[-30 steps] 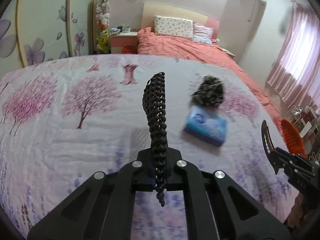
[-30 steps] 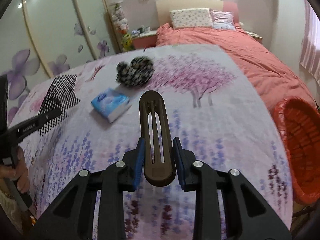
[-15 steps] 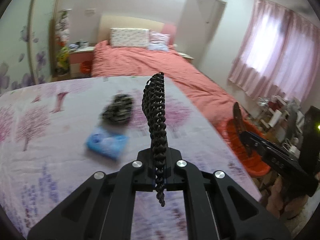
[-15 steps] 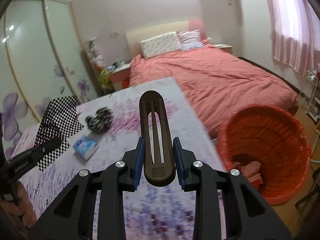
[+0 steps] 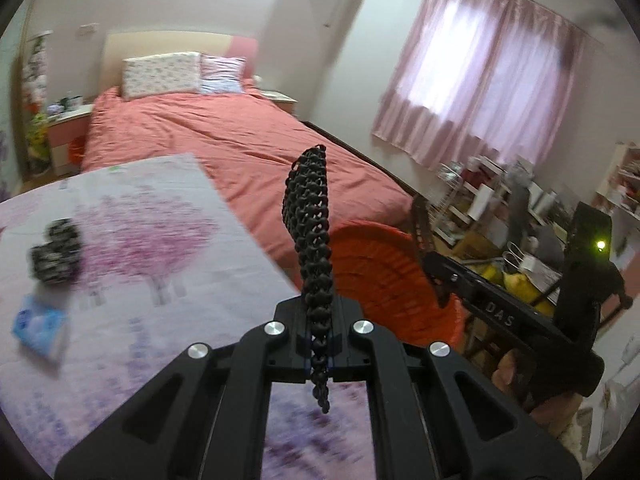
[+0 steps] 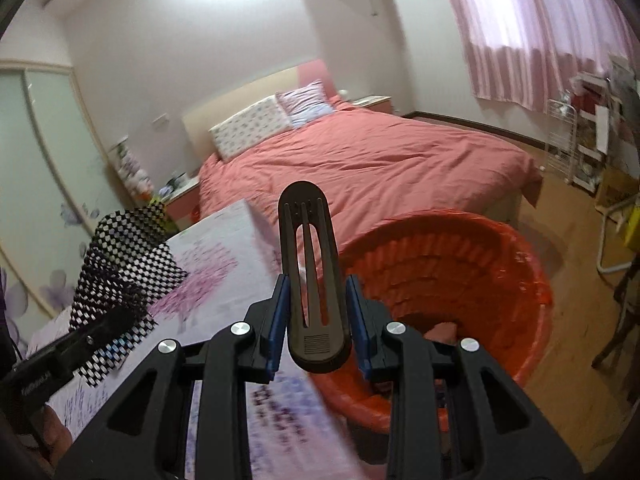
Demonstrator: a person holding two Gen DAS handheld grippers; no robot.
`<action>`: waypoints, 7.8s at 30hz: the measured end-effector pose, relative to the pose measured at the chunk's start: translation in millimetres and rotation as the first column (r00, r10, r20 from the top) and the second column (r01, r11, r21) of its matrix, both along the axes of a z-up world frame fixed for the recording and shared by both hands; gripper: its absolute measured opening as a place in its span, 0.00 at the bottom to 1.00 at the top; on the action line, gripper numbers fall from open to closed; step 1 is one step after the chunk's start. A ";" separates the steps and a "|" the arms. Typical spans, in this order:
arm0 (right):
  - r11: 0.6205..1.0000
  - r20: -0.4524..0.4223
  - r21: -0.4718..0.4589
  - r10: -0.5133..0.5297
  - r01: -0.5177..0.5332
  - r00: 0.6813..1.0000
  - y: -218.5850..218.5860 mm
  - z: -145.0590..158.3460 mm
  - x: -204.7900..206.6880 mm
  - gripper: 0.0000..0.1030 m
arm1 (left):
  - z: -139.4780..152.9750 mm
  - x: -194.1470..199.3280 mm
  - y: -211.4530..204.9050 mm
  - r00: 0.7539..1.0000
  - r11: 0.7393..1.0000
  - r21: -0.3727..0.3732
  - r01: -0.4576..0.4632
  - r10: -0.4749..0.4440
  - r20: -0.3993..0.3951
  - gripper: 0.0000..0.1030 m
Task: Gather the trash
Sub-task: 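Carry the mesh pad and brown plastic piece toward the orange basket with both tools, then open both tools over the orange basket to drop the pad and piece, then return to the bed and grasp the blue Vinda tissue packet with the left tool, then grasp the black floral cloth with the right tool while the left tool holds the packet, then carry the tissue packet and floral cloth to the orange basket and open both tools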
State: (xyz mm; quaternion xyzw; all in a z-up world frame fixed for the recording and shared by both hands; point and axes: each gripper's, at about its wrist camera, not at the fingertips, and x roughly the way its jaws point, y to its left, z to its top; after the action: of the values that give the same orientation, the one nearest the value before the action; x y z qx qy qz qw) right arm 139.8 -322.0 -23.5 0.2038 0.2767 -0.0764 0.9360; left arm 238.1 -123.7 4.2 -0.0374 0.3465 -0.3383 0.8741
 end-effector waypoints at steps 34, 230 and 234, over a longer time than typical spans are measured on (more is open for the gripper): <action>0.996 -0.104 -0.003 -0.086 0.086 0.991 -27.2 -31.0 17.6 0.53 | -65.2 32.7 -2.7 0.993 0.954 0.278 -0.112 0.118 -0.007 0.52; 0.994 -0.056 0.103 -0.041 0.047 0.998 -41.3 -16.4 18.8 0.26 | -17.9 13.9 -95.5 1.000 0.994 0.112 0.012 -0.011 -0.009 0.50; 0.990 -0.086 0.133 -0.044 0.055 0.995 -54.5 -30.0 22.1 0.42 | -36.7 28.1 -111.1 0.999 0.990 0.142 0.016 -0.008 -0.050 0.56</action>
State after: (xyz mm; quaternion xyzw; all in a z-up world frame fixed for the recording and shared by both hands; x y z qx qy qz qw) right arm 161.9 -376.4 -53.5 0.2703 0.3149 -0.0891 0.9055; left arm 266.2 -234.8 -32.5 0.0190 0.3915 -0.3169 0.8637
